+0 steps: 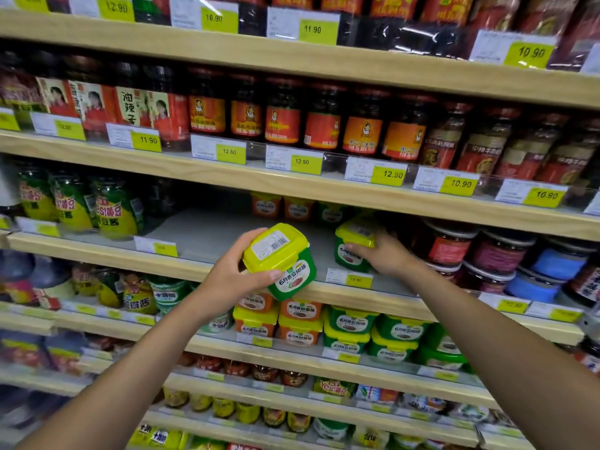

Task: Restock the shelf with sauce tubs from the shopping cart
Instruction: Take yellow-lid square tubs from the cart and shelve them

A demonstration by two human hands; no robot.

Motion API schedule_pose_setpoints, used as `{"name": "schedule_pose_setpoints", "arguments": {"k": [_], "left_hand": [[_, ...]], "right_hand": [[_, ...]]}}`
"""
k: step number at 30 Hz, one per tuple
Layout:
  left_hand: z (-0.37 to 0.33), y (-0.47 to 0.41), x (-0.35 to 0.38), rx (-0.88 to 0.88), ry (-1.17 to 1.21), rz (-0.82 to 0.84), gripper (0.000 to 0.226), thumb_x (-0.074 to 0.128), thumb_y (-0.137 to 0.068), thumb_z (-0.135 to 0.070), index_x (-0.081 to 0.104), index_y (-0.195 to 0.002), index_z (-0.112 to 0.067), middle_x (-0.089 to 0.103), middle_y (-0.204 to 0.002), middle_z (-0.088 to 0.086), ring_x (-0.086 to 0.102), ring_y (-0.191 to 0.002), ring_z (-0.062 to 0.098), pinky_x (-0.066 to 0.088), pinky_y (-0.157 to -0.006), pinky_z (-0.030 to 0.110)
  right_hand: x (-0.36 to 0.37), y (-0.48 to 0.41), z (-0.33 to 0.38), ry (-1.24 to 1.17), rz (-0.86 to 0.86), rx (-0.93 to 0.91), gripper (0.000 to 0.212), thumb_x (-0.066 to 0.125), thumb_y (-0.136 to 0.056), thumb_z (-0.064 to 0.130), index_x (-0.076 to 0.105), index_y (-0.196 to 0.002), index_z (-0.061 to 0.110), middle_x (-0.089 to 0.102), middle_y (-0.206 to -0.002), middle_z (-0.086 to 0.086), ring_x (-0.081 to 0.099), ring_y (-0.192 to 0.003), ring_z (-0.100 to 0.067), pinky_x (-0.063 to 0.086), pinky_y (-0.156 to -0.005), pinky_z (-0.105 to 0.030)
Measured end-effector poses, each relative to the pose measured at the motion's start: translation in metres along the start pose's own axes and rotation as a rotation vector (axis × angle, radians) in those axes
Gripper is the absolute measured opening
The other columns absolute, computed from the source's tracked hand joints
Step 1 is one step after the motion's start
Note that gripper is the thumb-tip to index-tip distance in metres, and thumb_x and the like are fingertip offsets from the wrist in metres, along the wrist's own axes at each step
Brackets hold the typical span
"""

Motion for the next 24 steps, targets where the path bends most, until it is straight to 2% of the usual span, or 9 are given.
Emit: {"name": "schedule_pose_setpoints", "arguments": {"k": [4,6,10,12,14,15,18,20,24], "left_hand": [[-0.018,-0.012,0.001,0.048,-0.039,0.013,0.079,0.086,-0.068,-0.037,0.051,-0.139,-0.037,0.068,-0.121,-0.012,0.069,-0.106,0.006,0.059,-0.079,0.028],[-0.028,-0.020,0.003,0.069,-0.061,0.013,0.077,0.083,-0.070,-0.032,0.051,-0.139,-0.035,0.066,-0.121,-0.012,0.069,-0.103,0.003,0.059,-0.077,0.026],[-0.040,-0.040,0.006,0.115,-0.144,0.013,0.085,0.087,-0.062,-0.041,0.051,-0.139,-0.032,0.066,-0.120,-0.011,0.069,-0.101,0.002,0.060,-0.078,0.026],[-0.040,-0.048,0.007,0.108,-0.164,0.009,0.089,0.086,-0.058,-0.050,0.052,-0.138,-0.033,0.067,-0.119,-0.010,0.069,-0.100,0.004,0.061,-0.077,0.029],[-0.039,-0.054,0.009,0.107,-0.182,0.004,0.090,0.084,-0.056,-0.053,0.052,-0.137,-0.033,0.068,-0.119,-0.010,0.070,-0.101,0.005,0.062,-0.077,0.030],[-0.037,-0.057,0.009,0.106,-0.193,-0.002,0.090,0.085,-0.056,-0.052,0.052,-0.138,-0.032,0.068,-0.119,-0.009,0.070,-0.102,0.006,0.062,-0.078,0.029],[-0.032,-0.070,0.012,0.104,-0.234,-0.032,0.087,0.090,-0.061,-0.045,0.053,-0.137,-0.028,0.066,-0.120,-0.009,0.067,-0.106,0.008,0.059,-0.084,0.028],[-0.030,-0.079,0.014,0.117,-0.278,-0.054,0.078,0.093,-0.065,-0.037,0.053,-0.132,-0.031,0.065,-0.120,-0.011,0.064,-0.108,0.006,0.056,-0.089,0.028],[-0.024,-0.096,0.018,0.147,-0.357,-0.087,0.070,0.094,-0.066,-0.036,0.055,-0.124,-0.034,0.065,-0.114,-0.014,0.061,-0.102,-0.002,0.052,-0.094,0.030]], "right_hand": [[0.007,0.000,-0.006,0.057,0.018,0.016,0.072,0.069,-0.089,0.052,0.042,-0.148,0.019,0.051,-0.144,-0.011,0.043,-0.133,-0.032,0.033,-0.091,-0.026],[0.005,0.000,-0.007,0.074,0.017,0.004,0.068,0.067,-0.092,0.048,0.042,-0.147,0.018,0.052,-0.144,-0.012,0.045,-0.133,-0.032,0.033,-0.089,-0.025],[0.001,0.002,-0.007,0.191,0.029,-0.031,0.063,0.062,-0.095,0.048,0.043,-0.147,0.018,0.052,-0.144,-0.015,0.044,-0.133,-0.033,0.041,-0.100,-0.035],[-0.003,0.002,-0.007,0.295,0.010,-0.050,0.059,0.061,-0.096,0.047,0.045,-0.147,0.020,0.049,-0.146,-0.018,0.041,-0.134,-0.037,0.038,-0.107,-0.039],[-0.008,0.004,0.000,0.441,-0.053,-0.113,0.053,0.060,-0.097,0.044,0.048,-0.146,0.025,0.045,-0.147,-0.017,0.039,-0.133,-0.040,0.035,-0.109,-0.043],[-0.010,0.006,0.006,0.520,-0.112,-0.158,0.050,0.060,-0.097,0.042,0.050,-0.144,0.028,0.047,-0.145,-0.015,0.041,-0.130,-0.040,0.038,-0.107,-0.044],[-0.013,0.012,0.017,0.709,-0.262,-0.230,0.046,0.062,-0.093,0.031,0.056,-0.138,0.030,0.056,-0.134,-0.009,0.050,-0.120,-0.034,0.047,-0.092,-0.043],[-0.012,0.011,0.016,0.728,-0.296,-0.216,0.049,0.062,-0.090,0.023,0.055,-0.138,0.031,0.058,-0.130,-0.007,0.052,-0.118,-0.033,0.046,-0.089,-0.042],[-0.012,0.002,0.013,0.669,-0.336,-0.186,0.059,0.060,-0.084,0.009,0.054,-0.137,0.035,0.059,-0.131,-0.006,0.055,-0.117,-0.034,0.047,-0.089,-0.043]]}}
Point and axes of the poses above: each hand's wrist, its own y-axis away from the middle knuckle, its own x-axis out of the palm, z = x × y, the point moved 10 cm from there along -y, towards the middle knuckle
